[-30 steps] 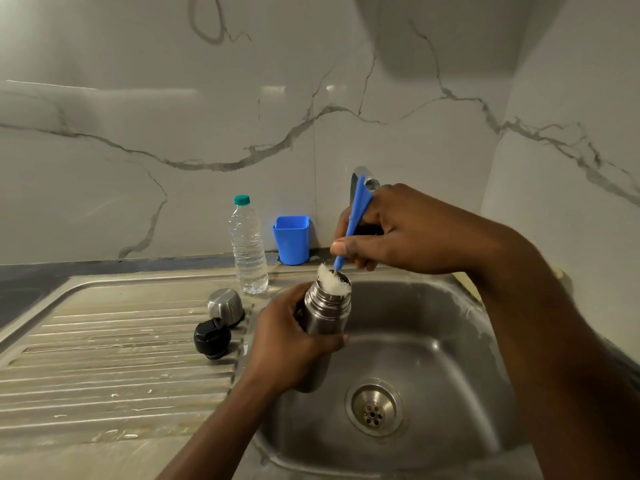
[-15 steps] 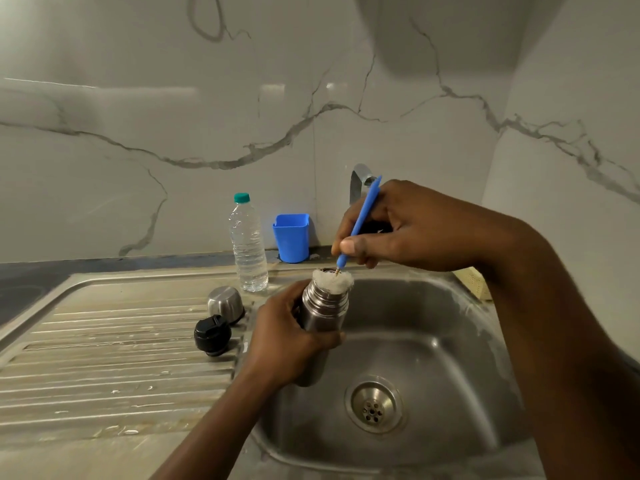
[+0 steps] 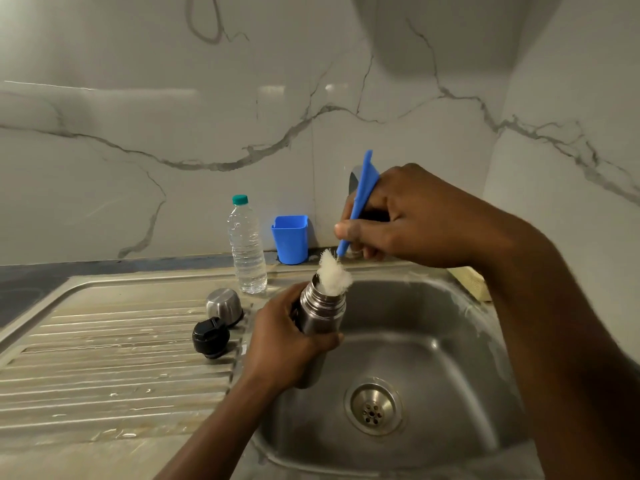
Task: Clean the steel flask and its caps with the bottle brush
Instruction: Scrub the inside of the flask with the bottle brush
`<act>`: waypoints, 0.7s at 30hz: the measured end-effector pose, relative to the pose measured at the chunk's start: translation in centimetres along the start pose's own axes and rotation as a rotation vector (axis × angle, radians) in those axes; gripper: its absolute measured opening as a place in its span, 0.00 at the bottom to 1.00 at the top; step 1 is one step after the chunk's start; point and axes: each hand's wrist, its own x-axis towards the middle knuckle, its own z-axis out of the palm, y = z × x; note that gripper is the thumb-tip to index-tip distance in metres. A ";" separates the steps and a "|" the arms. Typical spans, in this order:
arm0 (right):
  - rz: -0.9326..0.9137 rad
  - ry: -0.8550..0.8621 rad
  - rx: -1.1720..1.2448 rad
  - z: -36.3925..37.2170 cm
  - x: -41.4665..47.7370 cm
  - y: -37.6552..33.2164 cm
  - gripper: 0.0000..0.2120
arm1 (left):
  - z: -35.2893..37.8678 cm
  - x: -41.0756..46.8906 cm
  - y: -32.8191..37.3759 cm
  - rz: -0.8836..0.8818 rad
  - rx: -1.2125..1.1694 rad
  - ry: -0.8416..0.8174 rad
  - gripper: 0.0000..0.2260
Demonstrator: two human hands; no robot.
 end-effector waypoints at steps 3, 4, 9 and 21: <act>0.006 -0.008 -0.052 0.8 0.2 -0.3 0.16 | 0.2 -0.1 0.3 0.014 0.003 0.007 0.34; 0.024 -0.032 -0.065 1.5 0.5 -0.4 0.16 | 0.2 -0.2 0.4 0.025 0.004 0.014 0.34; 0.039 -0.016 -0.085 1.7 0.8 -0.4 0.18 | -0.2 0.0 0.5 0.020 0.000 0.030 0.34; 0.059 0.051 -0.064 2.2 1.1 0.2 0.20 | 0.1 -0.1 0.2 -0.017 -0.017 0.028 0.35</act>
